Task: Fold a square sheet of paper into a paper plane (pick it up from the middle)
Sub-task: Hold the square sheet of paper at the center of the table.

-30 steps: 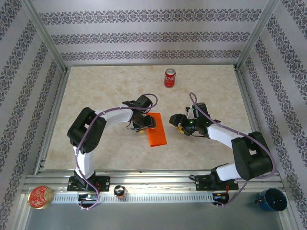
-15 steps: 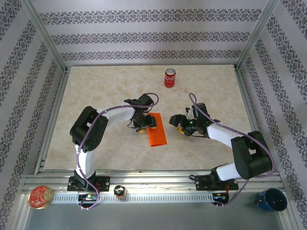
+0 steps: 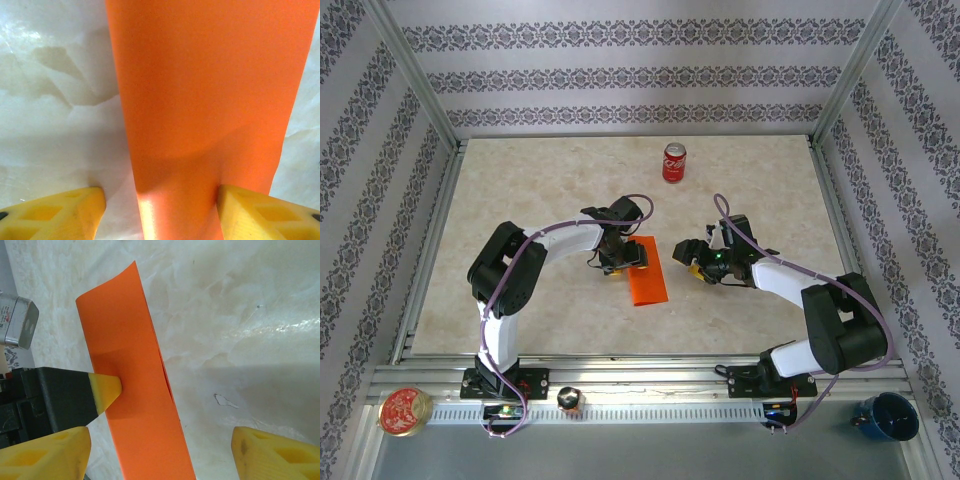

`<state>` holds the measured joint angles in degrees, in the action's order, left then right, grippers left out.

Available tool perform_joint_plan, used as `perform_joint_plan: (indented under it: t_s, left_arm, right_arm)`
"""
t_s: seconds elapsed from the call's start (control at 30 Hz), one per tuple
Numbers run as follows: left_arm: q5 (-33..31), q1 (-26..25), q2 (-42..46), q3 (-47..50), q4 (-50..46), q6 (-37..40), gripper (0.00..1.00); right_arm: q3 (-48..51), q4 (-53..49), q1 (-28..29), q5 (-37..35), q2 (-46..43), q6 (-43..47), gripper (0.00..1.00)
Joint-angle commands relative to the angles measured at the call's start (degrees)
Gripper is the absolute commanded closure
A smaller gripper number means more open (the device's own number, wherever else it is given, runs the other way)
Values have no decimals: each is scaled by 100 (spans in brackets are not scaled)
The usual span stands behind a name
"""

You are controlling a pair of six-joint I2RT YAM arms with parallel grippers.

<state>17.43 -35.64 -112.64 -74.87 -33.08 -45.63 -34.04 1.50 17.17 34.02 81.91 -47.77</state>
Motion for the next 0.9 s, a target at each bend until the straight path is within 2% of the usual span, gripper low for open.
perform_joint_plan:
  t_s: [0.0,0.47,0.87]
  left_arm:
    - [-231,-105,-618,210,246,28,36]
    - [-189,-106,-742,192,302,29,34]
    - [-168,-110,-829,218,364,31,35]
  right_arm:
    - [-138,-70,88,114,60,114,25]
    - [-173,-79,95,153,142,110,24]
    - [-291,-97,137,307,293,188,36]
